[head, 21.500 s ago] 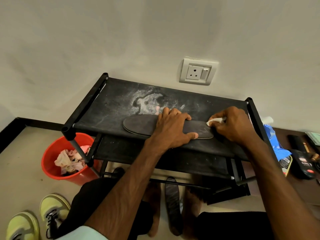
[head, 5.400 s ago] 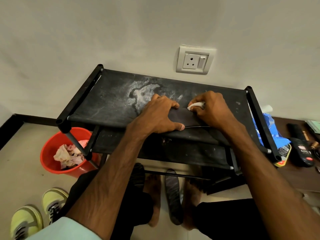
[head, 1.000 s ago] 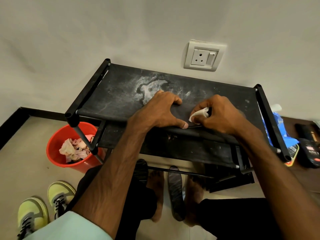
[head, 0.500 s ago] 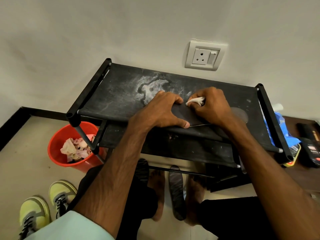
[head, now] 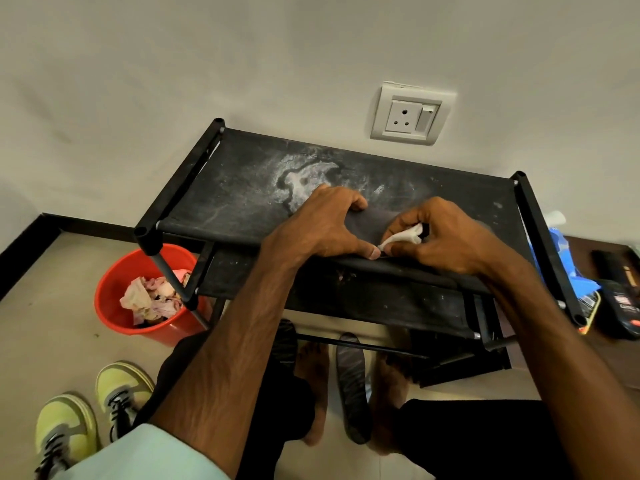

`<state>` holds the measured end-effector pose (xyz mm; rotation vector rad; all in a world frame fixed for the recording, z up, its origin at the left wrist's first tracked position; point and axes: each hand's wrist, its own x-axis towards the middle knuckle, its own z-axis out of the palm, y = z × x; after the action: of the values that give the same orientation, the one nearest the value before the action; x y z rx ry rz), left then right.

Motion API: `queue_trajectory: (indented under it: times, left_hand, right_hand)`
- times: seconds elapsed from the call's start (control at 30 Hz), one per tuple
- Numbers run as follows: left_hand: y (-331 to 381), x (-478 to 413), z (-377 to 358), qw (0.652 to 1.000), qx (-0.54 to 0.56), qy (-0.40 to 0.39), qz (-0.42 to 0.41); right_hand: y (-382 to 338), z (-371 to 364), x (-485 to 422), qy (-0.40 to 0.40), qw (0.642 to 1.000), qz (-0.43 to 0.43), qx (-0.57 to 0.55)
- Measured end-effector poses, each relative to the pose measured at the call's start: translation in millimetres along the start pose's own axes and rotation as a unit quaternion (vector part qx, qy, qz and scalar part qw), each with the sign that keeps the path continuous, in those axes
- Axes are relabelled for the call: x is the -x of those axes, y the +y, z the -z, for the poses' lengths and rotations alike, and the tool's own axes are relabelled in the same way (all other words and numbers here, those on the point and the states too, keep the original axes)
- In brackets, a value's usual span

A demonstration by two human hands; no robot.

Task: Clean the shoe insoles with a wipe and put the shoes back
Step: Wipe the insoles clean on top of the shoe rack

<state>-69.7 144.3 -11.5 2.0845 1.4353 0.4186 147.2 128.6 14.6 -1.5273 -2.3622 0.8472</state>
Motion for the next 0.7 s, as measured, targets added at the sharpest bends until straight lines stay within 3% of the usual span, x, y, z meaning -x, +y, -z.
queue_trajectory:
  times: [0.3, 0.7]
  left_hand:
    - [0, 0, 2, 1.000, 0.006, -0.003, 0.001]
    - [-3, -2, 1, 1.000, -0.002, 0.000, 0.000]
  right_hand:
    - [1, 1, -1, -0.003, 1.000, 0.010, 0.004]
    - [5, -18, -44, 0.159, 0.984, -0.083, 0.020]
